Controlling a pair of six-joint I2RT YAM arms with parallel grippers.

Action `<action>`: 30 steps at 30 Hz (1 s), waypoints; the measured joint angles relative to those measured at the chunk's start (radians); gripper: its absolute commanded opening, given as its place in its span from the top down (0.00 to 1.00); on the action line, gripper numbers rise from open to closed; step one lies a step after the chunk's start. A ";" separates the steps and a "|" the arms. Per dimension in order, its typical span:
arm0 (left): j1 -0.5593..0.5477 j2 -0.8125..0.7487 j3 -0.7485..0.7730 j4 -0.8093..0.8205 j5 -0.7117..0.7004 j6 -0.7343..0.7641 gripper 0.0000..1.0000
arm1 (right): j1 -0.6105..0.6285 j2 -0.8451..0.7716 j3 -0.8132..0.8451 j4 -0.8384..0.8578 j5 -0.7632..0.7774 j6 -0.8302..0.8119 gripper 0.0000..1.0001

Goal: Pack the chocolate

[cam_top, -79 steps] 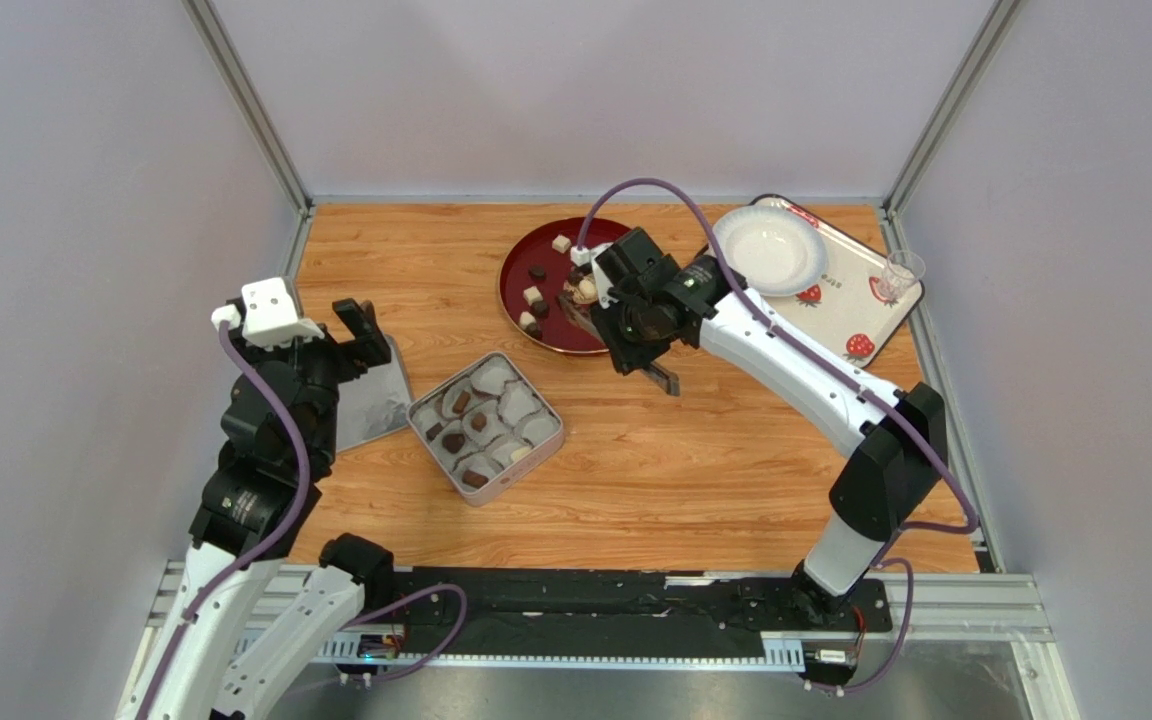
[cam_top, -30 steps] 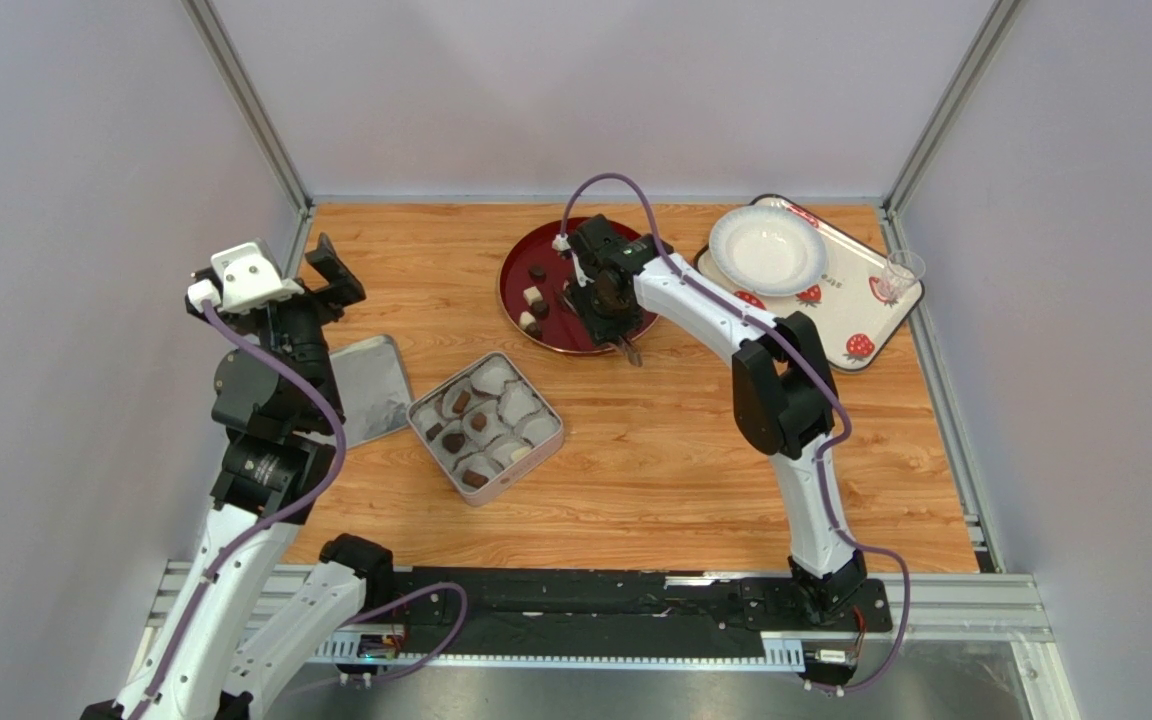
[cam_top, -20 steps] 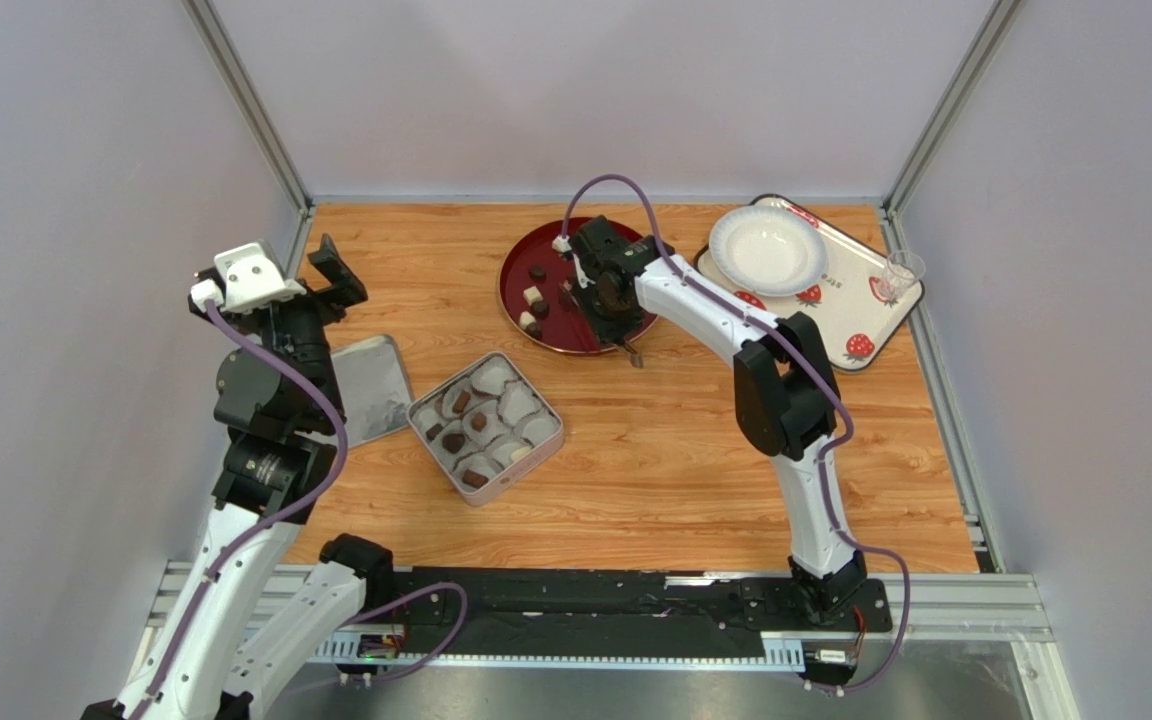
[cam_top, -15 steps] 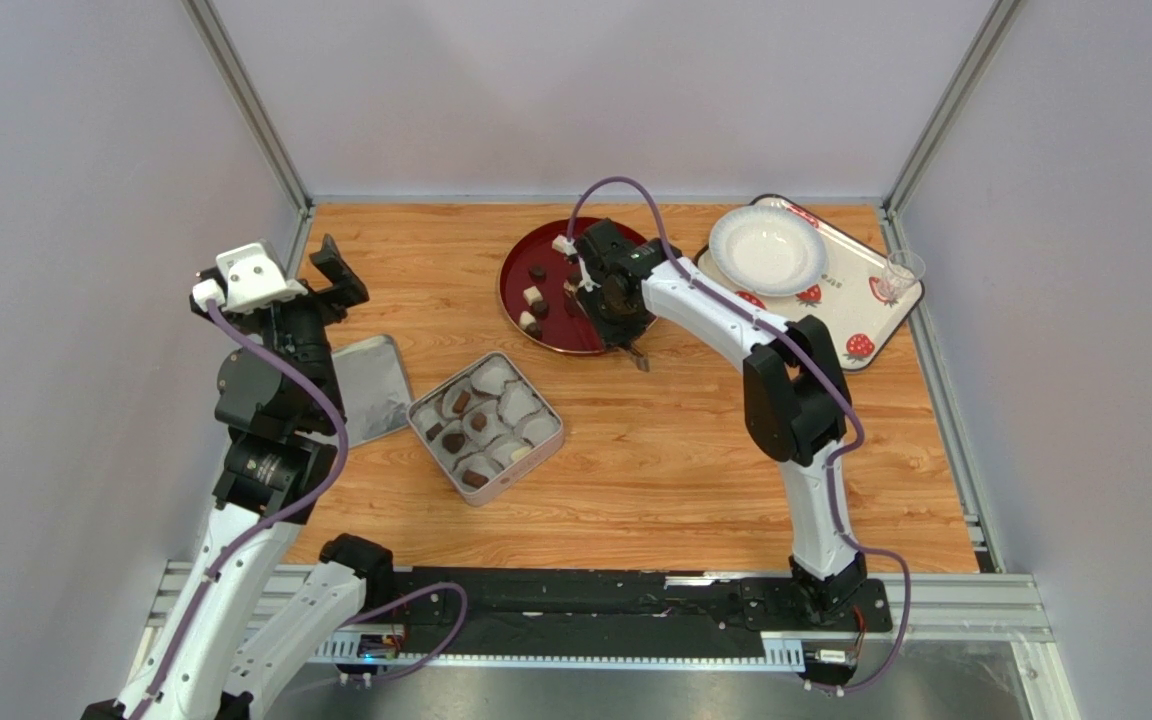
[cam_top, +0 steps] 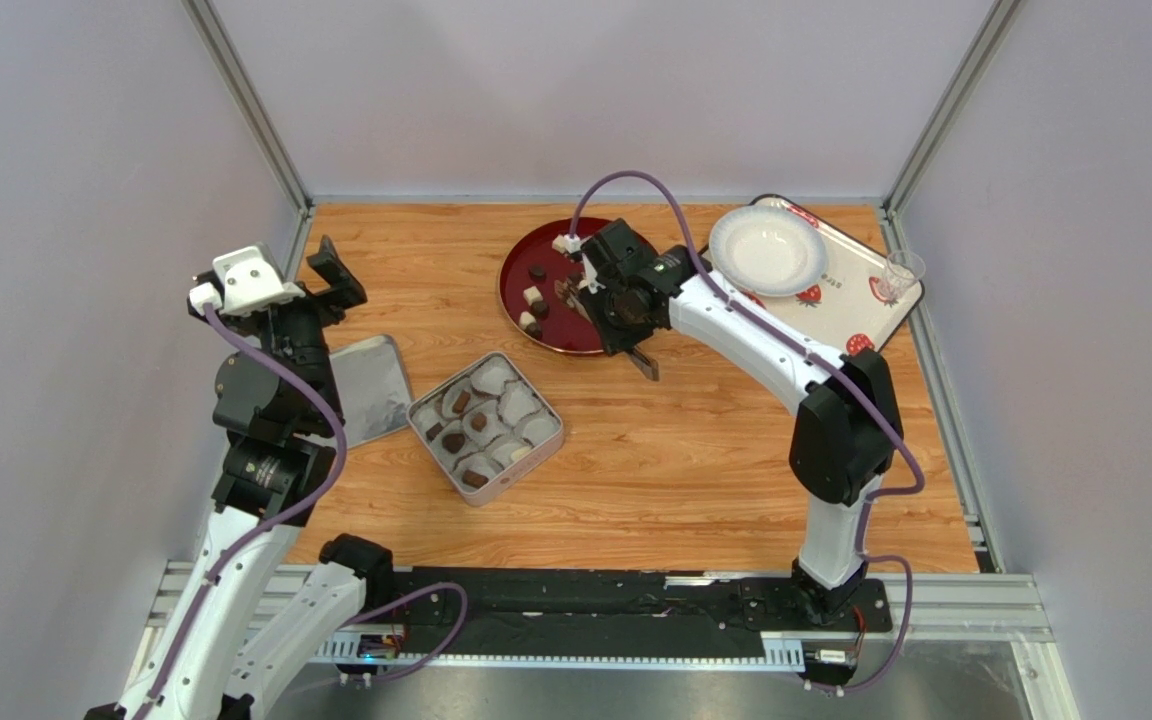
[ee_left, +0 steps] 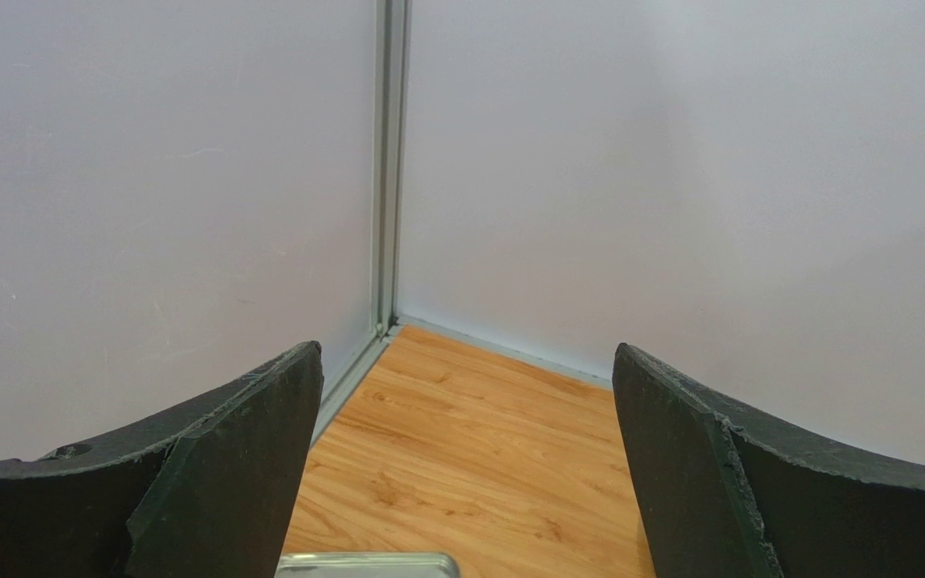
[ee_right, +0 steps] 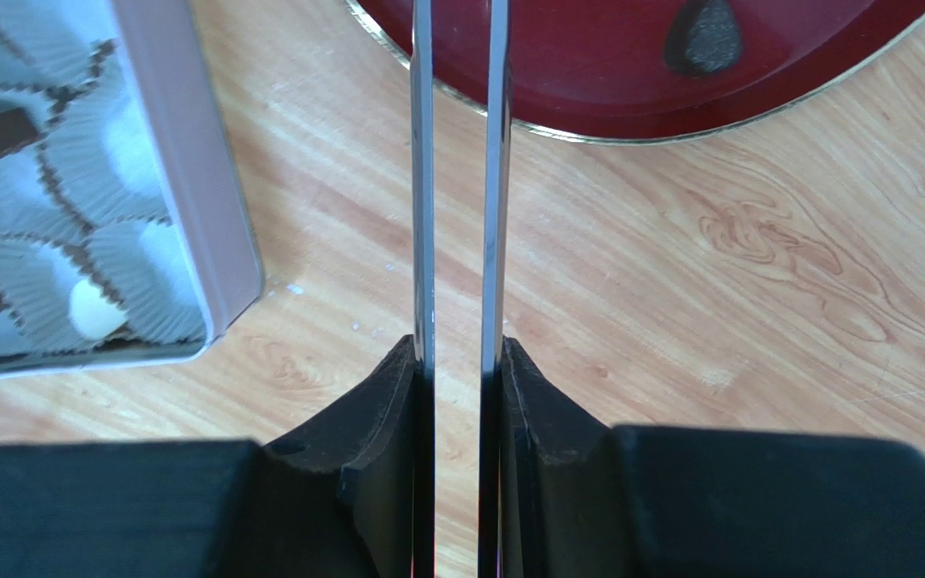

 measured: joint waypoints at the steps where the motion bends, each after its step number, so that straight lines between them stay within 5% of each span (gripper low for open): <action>1: 0.000 0.000 -0.001 0.001 0.000 0.000 0.02 | 0.011 -0.015 -0.008 -0.001 0.001 0.002 0.79; 17: 0.005 0.006 -0.002 0.004 0.003 -0.003 0.02 | 0.258 -0.200 -0.209 -0.042 0.005 0.036 0.78; 30: 0.005 0.019 -0.002 0.004 0.010 -0.003 0.02 | 0.306 -0.225 -0.300 -0.062 -0.006 0.072 0.76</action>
